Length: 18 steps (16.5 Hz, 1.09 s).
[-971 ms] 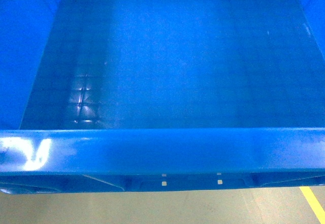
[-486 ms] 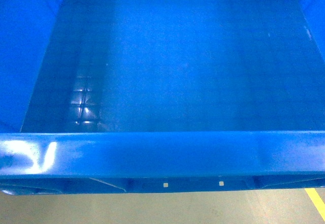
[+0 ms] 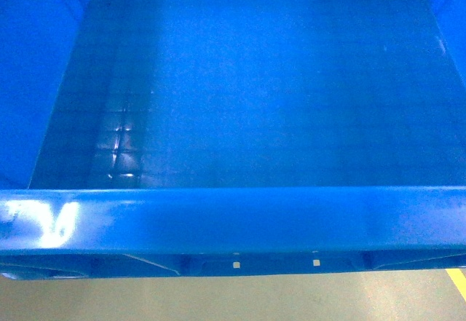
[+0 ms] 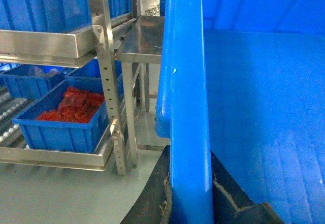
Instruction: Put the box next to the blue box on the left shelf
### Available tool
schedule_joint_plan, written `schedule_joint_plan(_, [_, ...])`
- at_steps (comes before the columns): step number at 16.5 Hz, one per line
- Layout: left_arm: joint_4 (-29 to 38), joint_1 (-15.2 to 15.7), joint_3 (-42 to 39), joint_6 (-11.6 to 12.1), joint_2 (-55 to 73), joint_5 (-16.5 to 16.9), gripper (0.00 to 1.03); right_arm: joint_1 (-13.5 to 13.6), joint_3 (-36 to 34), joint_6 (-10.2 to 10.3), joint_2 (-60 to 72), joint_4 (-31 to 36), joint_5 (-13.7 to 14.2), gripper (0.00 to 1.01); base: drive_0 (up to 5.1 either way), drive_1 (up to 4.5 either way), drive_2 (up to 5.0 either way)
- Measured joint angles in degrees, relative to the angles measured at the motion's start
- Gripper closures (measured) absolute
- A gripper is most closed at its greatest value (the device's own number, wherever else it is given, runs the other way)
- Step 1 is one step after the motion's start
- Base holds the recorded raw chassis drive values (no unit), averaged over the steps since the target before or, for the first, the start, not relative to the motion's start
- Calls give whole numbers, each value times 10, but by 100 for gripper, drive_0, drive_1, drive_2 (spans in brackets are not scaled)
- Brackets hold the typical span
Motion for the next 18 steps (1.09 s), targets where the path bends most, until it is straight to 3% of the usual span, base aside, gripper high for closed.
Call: schedule_joint_plan(18, [1, 0, 0, 0, -1, 0, 93, 0, 0, 0, -1, -1, 0, 86, -504, 241, 241])
